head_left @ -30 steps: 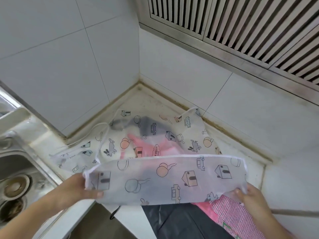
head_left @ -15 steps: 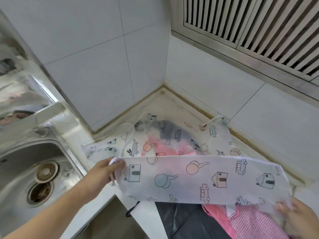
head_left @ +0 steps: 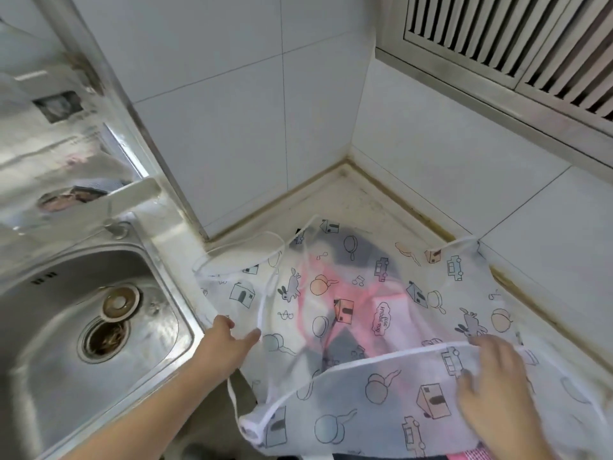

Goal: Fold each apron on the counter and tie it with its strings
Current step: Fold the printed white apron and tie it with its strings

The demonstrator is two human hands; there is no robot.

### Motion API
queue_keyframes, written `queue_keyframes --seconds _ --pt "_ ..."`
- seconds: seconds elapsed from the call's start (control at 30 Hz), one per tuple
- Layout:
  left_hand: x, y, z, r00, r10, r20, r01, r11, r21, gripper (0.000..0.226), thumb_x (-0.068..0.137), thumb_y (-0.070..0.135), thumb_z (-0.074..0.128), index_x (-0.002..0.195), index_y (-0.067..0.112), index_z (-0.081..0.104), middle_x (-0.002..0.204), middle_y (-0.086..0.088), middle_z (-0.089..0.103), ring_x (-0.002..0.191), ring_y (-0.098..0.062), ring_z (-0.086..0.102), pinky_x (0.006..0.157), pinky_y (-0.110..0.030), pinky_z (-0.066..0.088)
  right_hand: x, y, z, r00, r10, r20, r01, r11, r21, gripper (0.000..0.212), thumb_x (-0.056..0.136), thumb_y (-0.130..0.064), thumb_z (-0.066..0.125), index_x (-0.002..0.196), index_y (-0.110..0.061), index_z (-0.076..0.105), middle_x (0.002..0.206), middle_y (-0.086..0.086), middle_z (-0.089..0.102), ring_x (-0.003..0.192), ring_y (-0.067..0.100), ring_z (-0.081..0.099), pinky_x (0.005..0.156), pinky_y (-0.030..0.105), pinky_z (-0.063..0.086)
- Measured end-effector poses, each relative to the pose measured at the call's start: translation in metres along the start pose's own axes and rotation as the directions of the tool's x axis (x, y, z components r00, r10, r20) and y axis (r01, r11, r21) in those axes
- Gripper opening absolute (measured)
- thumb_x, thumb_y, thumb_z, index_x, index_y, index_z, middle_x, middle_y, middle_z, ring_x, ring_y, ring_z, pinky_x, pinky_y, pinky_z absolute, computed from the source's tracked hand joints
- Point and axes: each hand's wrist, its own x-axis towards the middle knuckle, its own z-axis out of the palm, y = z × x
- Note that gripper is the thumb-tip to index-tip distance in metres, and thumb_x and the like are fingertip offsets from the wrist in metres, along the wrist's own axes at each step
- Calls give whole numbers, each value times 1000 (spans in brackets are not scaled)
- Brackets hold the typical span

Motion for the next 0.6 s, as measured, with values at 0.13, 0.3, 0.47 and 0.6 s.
queue_keyframes --seconds 0.13,0.3,0.47,0.6 --pt "5 7 25 997 -82 10 77 972 223 119 73 75 74 152 6 17 140 -12 48 121 -30 59 87 -38 52 -4 -84 69 729 -365 578 368 922 119 59 96 -32 59 150 -40 35 146 -28 30 140 -5 24 120 23 24" --pt "4 1 36 994 -106 -34 111 943 315 62 84 11 61 134 5 24 120 -10 51 103 -31 62 77 -40 54 -9 -104 127 495 -291 819 494 869 10 62 90 -41 67 146 -34 41 136 -3 43 133 23 35 121 39 22" --pt "21 -34 5 981 -148 -126 143 989 -47 14 90 4 58 101 7 50 83 -7 62 66 -19 60 55 -36 51 -11 -76 139 501 -136 855 379 922 -76 59 87 -48 70 138 -35 42 130 -2 36 128 25 33 113 45 36" --pt "24 -57 -23 951 -221 -218 158 949 -274 2 93 8 62 92 10 63 91 -14 73 77 -28 69 66 -42 60 -7 -71 137 486 -108 867 358 930 -85 28 91 -47 68 86 -31 46 113 -5 32 116 20 33 104 45 40"
